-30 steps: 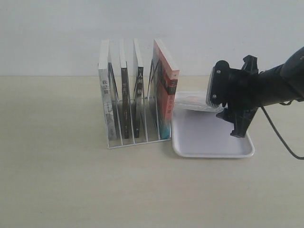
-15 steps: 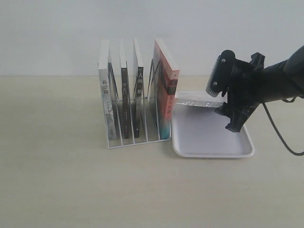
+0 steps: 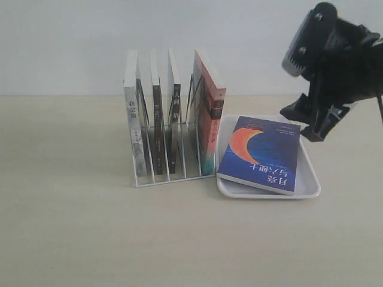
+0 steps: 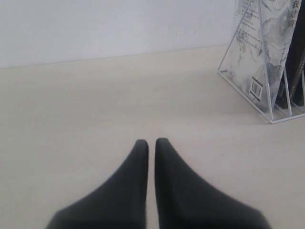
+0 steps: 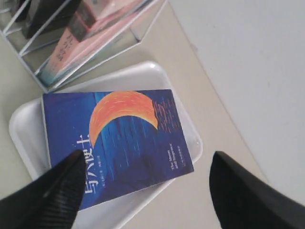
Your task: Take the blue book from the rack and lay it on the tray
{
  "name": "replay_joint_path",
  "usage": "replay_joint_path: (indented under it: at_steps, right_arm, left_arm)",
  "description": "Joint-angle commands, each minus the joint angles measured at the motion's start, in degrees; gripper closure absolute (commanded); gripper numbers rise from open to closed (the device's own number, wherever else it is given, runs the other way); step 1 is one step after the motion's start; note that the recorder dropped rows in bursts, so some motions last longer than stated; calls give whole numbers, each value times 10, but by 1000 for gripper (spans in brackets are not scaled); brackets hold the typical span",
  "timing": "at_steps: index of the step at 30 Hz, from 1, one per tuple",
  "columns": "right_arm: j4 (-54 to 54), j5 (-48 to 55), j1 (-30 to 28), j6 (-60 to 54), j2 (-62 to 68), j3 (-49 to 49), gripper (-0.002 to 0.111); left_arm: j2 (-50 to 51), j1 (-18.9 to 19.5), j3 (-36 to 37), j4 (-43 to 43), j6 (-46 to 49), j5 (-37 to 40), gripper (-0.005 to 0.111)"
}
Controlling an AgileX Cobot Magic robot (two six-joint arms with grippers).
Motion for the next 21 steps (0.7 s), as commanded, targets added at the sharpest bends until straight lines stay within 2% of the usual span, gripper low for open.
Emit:
replay_joint_path:
  at_steps: [1,2,4,5,6,8,10,11,13,21]
  right_arm:
    - [-79,8,-1,229,-64,3,40]
    - [-84,15,-1,248,-72,3,40]
    - [-79,55,-1,267,-96,3,63]
    - [-70,69,-1,276,-110,3,96]
    - [-59,69,-1,315,-117,3,107]
    - [-55,88,-1,382,-130,3,103]
    - [-58,116,-1,401,-138,3,103]
    - [-59,113,-1,454,-145,3,103]
    - [-59,91,-1,489,-154,3,103]
    - [-59,89,-1,492,-156,3,103]
  left_arm:
    - [-2,1,-2,-1,2,-7,102]
    - [-2,1,-2,-1,2,-7,102]
    - [-2,1,-2,-1,2,-7,102]
    - [-2,1,-2,-1,2,-7,102]
    - [-2,1,-2,-1,2,-7,102]
    - [-2,1,-2,-1,2,-7,102]
    - [-2,1,-2,-1,2,-7,102]
    - [-2,1,-2,-1,2,-7,102]
    - [-2,1,-2,-1,2,-7,102]
    - [-2,1,-2,-1,2,-7,102]
